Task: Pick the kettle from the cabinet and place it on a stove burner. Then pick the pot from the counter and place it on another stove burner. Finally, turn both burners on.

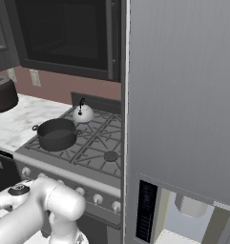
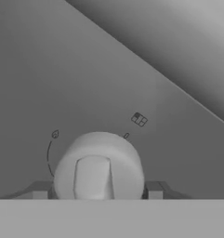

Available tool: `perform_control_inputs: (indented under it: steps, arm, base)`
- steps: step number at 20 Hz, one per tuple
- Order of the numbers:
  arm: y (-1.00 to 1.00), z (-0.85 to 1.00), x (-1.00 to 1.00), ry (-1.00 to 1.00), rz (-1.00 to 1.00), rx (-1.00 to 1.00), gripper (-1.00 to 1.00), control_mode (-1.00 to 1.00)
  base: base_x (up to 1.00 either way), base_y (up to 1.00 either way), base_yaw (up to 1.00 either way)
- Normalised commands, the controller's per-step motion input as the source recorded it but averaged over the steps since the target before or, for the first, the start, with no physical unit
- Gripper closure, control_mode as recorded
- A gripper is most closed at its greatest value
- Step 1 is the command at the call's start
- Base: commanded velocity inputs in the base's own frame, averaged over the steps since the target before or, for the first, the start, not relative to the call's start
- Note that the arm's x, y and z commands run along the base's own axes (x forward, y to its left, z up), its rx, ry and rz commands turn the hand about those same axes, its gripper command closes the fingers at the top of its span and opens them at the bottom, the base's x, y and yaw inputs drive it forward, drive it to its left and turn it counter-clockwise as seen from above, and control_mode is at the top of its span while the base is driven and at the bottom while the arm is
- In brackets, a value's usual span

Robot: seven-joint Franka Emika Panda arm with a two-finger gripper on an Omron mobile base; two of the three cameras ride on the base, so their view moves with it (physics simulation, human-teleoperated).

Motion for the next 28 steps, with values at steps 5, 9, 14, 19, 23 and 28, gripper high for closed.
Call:
perform_control_inputs:
  steps: [5, 9, 14, 19, 23, 28]
  arm:
    - [0.0, -0.06, -0.15, 0.0, 0.0, 0.0, -1.0, -1.0]
    - [0.1, -0.04, -0.24, 0.0, 0.0, 0.01, -1.0, -1.0]
    - [0.3, -0.12, -0.31, 0.0, 0.0, 0.0, -1.0, -1.0]
    - [0.42, -0.14, -0.29, 0.0, 0.0, 0.0, -1.0, -1.0]
    - [0.46, -0.2, -0.31, 0.0, 0.0, 0.0, -1.0, -1.0]
    - [0.53, -0.19, -0.27, 0.0, 0.0, 0.0, -1.0, -1.0]
  base:
    - [0.0, 0.0, 0.0]
    - [0.0, 0.0, 0.0]
    - [0.0, 0.0, 0.0]
    - [0.0, 0.0, 0.0]
    - [0.0, 0.0, 0.0]
    - [0.0, 0.0, 0.0]
